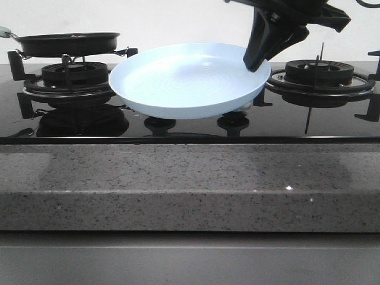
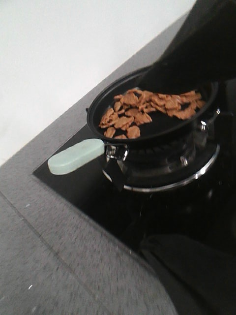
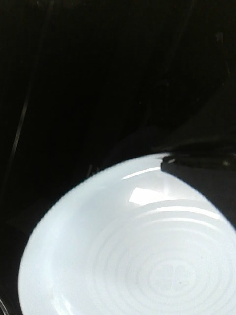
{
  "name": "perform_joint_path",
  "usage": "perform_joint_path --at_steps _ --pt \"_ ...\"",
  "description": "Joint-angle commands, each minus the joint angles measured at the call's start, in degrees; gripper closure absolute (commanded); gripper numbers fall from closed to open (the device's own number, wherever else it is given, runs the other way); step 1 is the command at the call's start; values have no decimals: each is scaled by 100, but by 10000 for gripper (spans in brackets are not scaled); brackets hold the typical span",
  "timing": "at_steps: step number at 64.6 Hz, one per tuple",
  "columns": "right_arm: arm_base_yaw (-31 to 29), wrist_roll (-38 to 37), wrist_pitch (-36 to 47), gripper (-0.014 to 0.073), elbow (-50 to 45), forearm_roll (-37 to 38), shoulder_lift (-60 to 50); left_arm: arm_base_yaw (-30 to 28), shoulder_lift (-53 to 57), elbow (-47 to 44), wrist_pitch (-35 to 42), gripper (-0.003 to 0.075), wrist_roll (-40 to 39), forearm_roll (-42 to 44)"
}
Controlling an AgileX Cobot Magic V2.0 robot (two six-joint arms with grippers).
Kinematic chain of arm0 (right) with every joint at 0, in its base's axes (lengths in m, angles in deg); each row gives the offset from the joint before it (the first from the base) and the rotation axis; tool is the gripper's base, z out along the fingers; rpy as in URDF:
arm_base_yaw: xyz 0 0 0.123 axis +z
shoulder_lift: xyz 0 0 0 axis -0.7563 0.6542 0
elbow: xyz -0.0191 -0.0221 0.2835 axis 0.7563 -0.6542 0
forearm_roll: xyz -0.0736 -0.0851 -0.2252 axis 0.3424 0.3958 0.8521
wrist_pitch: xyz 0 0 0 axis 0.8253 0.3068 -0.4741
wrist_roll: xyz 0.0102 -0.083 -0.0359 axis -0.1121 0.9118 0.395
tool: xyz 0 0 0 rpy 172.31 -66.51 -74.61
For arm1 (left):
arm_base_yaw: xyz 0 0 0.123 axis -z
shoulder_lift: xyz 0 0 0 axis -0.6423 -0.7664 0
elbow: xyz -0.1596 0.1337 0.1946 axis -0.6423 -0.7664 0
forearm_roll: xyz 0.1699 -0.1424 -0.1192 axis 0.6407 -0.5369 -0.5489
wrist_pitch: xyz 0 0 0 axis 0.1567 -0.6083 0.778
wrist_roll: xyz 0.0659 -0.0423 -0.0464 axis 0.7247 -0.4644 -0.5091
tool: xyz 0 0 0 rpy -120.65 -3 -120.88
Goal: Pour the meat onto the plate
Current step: 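Lift the pan with the left gripper and tilt it over the plate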
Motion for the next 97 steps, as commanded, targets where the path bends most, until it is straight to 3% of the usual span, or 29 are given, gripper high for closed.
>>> perform_joint_path --at_steps 1,15,32,50,57,71,76,82,97 --pt "-10 52 298 654 160 -113 -311 -136 -475 646 -557 158 436 -1025" --pt "-10 52 298 654 160 -113 -311 -106 -1713 1753 -1415 158 579 -1524" --pt "-10 52 298 654 160 -113 -311 -72 -2637 2534 -1403 158 579 -1879" --pt "-10 52 298 654 160 -113 -311 46 -3100 2775 -1474 166 579 -2222" --pt "-10 52 298 654 160 -113 -311 73 -3098 2775 -1483 253 579 -2222" --pt "-10 52 298 654 160 -113 -311 83 -3098 2775 -1654 624 579 -2245" --pt "-10 52 298 654 160 -113 -311 71 -3098 2775 -1773 699 579 -2302" --pt "-10 52 298 654 160 -113 -311 27 -3086 2775 -1982 734 579 -2499" --pt "-10 52 298 654 160 -113 -311 -111 -2926 2782 -2703 733 1031 -3840"
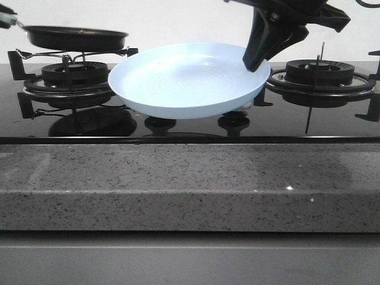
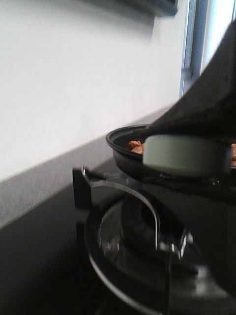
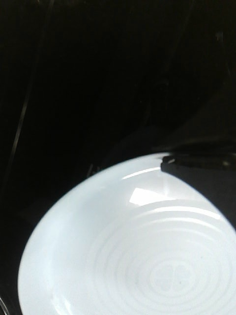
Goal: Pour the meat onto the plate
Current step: 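Lift the pan with the left gripper and tilt it over the plate, then tip the pan further with the left gripper, sliding meat onto the plate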
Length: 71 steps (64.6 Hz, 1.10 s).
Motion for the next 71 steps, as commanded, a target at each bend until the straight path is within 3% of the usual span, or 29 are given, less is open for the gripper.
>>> perform_joint_path --at_steps 1,10,27,59,71 --pt "-10 52 298 654 160 -103 -311 -61 499 193 -435 733 110 -1121" --pt "-10 52 298 654 160 -103 -311 -28 886 193 -506 733 387 -1285" --pt "-10 52 298 654 160 -103 -311 563 1841 193 -344 733 820 -283" --pt "-10 52 298 654 160 -103 -311 2506 2826 193 1153 733 821 2169" --pt "-10 52 298 654 160 -103 -311 3436 2947 193 1886 733 809 3599"
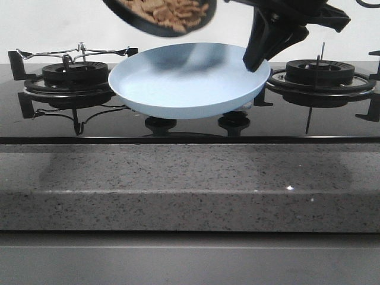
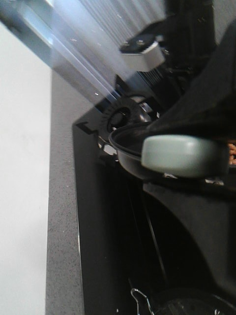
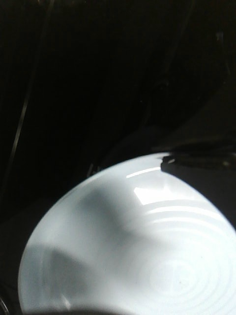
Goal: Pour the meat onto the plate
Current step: 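Tip the pan further with the left gripper, sliding meat onto the plate, then swing the empty pan back over its burner with the left gripper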
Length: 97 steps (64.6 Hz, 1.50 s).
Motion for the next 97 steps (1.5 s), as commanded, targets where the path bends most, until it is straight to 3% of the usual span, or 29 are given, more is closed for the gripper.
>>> perform_joint_path --at_steps 1,14,33,46,73,83,91,97 --pt "-10 52 289 654 160 -103 -311 419 319 193 740 733 -35 339" --pt "-10 52 289 654 160 -103 -311 1424 459 264 1461 734 -125 2011" --pt "-10 52 289 654 160 -103 -311 2764 471 594 1577 734 -1982 6081" --pt "-10 52 289 654 160 -103 -311 3433 471 668 1449 734 -2493 7322" --pt "-10 52 289 654 160 -103 -311 3618 471 668 1247 734 -2794 7559" --pt "-10 52 289 654 160 -103 -311 3357 482 668 1247 735 -3824 7427" --pt "-10 52 289 654 160 -103 -311 2522 495 668 1365 738 -3946 6048" --pt "-10 52 289 654 160 -103 -311 1693 495 668 1456 738 -3490 4288"
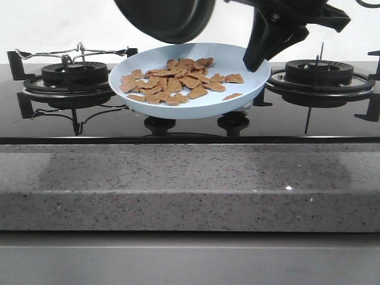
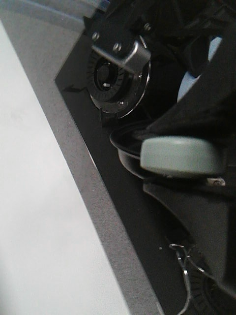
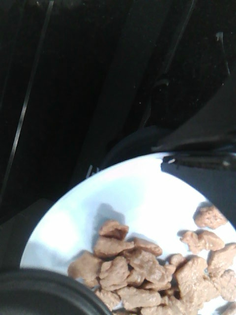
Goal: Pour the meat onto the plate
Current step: 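Swing the empty pan back over its burner with the left gripper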
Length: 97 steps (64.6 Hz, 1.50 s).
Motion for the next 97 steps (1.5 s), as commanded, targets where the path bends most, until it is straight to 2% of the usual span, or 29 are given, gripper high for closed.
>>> perform_joint_path --at_steps 1,7,13,18,26,36,46,65,88,91,97 --pt "-10 52 289 654 160 -103 -311 -737 271 205 672 738 349 -1623" --pt "-10 52 289 654 160 -103 -311 -1669 271 151 577 738 1375 -3736" --pt "-10 52 289 654 160 -103 -311 -2621 205 52 148 738 2352 -5640" --pt "-10 52 289 654 160 -103 -311 -3458 84 -81 -364 738 2791 -6747" --pt "-10 52 289 654 160 -103 -311 -4434 -298 -292 -1154 738 3119 -7925" --pt "-10 52 289 654 160 -103 -311 -5151 -1029 -460 -1924 738 3432 -9119" --pt "-10 52 289 654 160 -103 -311 -5449 -1673 -460 -2071 741 3612 -9582" --pt "-10 52 287 654 160 -103 -311 -5476 -2543 -460 -2249 741 3687 -9728" --pt "-10 52 292 654 160 -103 -311 -5468 -2759 -460 -2080 736 3716 -9746" --pt "-10 52 292 654 160 -103 -311 -5468 -2759 -460 -2080 720 3716 -9729" --pt "-10 52 292 654 160 -103 -311 -5468 -2759 -460 -2080 627 3716 -9695"
